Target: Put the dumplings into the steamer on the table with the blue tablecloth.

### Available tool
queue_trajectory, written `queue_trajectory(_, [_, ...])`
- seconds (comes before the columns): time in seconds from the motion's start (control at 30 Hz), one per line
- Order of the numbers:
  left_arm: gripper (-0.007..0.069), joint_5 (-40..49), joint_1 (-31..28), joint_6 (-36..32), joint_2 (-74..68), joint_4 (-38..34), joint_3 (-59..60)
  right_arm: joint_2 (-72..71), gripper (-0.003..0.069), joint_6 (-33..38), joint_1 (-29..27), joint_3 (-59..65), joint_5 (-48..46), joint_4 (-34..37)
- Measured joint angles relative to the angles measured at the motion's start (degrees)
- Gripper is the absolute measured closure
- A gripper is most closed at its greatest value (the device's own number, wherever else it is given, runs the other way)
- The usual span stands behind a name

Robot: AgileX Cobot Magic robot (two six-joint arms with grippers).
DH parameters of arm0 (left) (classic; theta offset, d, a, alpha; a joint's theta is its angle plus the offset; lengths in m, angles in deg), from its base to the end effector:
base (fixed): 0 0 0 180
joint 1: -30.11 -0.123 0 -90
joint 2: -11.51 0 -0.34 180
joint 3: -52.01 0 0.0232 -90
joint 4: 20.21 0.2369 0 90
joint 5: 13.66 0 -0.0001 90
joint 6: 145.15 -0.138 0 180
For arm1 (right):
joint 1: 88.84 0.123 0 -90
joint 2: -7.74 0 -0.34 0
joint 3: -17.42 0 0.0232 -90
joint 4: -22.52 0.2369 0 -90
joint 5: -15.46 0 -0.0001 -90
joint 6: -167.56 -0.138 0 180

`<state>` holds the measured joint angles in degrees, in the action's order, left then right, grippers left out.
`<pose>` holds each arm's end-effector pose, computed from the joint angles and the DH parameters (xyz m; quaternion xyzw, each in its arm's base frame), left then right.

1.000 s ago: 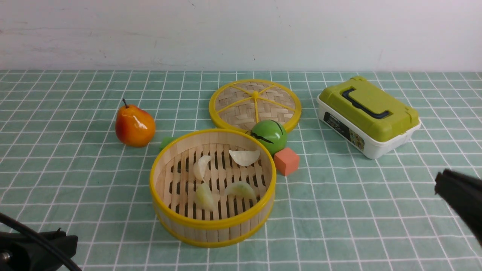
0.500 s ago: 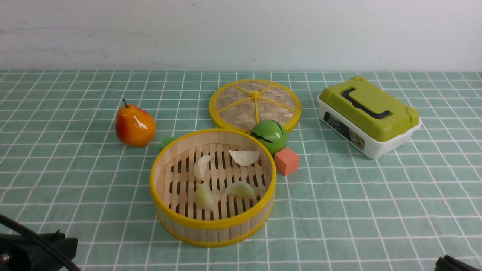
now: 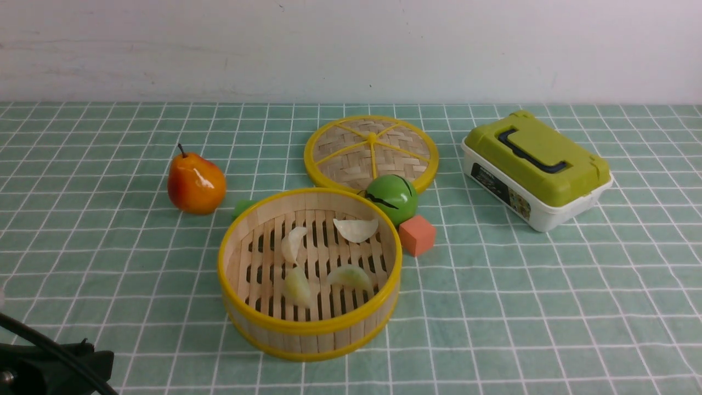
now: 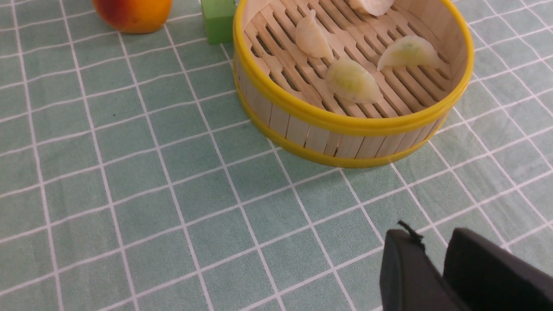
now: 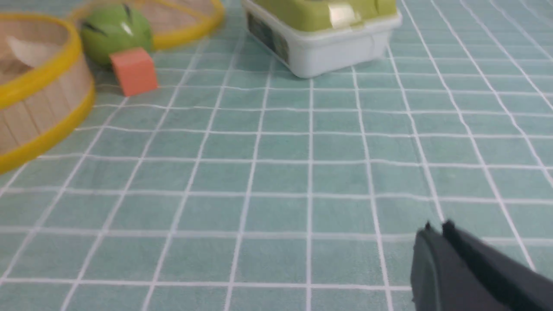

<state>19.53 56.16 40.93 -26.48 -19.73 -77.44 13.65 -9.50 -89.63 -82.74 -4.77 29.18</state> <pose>0.0772 -0.0370 0.2888 0.1534 0.8599 -0.1312 0.4689 0.0290 0.0051 0.1609 0.0165 0.7976 0.0293 0.6022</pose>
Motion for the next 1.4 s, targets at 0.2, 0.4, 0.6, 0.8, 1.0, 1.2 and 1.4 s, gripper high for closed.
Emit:
queue_trajectory(0.2, [0.0484,0.0,0.0,0.0,0.0,0.0,0.0,0.0,0.0659,0.0,-2.3,-0.2,-1.1,0.0])
queue_trajectory(0.4, [0.048,0.0,0.0,0.0,0.0,0.0,0.0,0.0,0.0652,0.0,-2.4,-0.3,-1.3,-0.1])
queue_trajectory(0.6, [0.0475,0.0,0.0,0.0,0.0,0.0,0.0,0.0,0.0647,0.0,-2.5,-0.3,-1.3,-0.1])
queue_trajectory(0.8, [0.0468,-0.1,0.0,0.0,0.1,0.0,0.1,0.0,0.0643,0.0,-2.5,-0.3,-1.4,-0.1])
queue_trajectory(1.0, [0.0461,-2.8,-0.1,0.0,7.4,0.2,7.2,0.0,0.0636,0.0,-2.5,-0.3,-1.4,-0.1])
queue_trajectory(1.2, [0.046,-5.2,-6.4,0.0,27.0,-1.5,18.4,0.0,0.0636,0.0,-2.5,-0.3,-1.4,-0.1])
queue_trajectory(1.4, [0.0461,-12.1,-18.0,-0.2,32.0,-3.1,24.3,-0.1,0.0626,0.0,-2.5,-0.3,-1.4,-0.1])
